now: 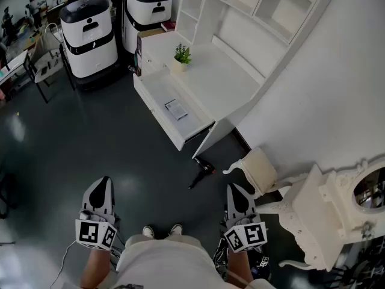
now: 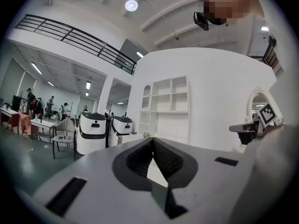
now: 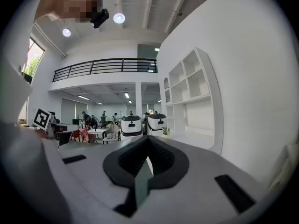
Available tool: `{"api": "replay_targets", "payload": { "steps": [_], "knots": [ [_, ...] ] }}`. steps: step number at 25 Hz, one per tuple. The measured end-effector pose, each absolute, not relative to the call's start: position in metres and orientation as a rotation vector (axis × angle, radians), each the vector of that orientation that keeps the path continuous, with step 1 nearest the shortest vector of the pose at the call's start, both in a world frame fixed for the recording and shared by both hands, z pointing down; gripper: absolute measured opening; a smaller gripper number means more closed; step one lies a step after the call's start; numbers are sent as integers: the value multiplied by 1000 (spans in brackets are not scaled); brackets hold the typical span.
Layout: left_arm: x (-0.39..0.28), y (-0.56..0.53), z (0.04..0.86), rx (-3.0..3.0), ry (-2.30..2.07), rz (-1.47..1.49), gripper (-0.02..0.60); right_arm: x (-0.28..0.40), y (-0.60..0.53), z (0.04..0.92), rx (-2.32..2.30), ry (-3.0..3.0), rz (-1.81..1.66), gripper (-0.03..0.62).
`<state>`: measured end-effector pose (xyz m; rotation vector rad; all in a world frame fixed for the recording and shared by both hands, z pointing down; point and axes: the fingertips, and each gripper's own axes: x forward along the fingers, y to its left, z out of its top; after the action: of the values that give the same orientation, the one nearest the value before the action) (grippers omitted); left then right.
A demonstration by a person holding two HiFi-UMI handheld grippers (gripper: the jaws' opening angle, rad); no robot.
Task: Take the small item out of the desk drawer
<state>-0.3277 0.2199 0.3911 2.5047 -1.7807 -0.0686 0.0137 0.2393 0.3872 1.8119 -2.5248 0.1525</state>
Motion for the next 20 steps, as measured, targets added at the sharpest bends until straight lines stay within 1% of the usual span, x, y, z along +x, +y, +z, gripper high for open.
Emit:
{"api": "replay_targets", "payload": {
  "steps": [12,17,19,20],
  "knots": [
    [-307,228,388,2494,-1768,-68,15,29,250,385,1797,-2535,160,9],
    [-308,228,396,2449,-1815,-101,17,30,258,383,1754,-2620,172,9],
    [-307,227,398,2429,-1820,-124,23,34,260,382,1751,-2619,143,9],
    [-306,225,399,2422,-1822,-125,37,37,260,382,1752,-2616,136,9]
  ]
}}
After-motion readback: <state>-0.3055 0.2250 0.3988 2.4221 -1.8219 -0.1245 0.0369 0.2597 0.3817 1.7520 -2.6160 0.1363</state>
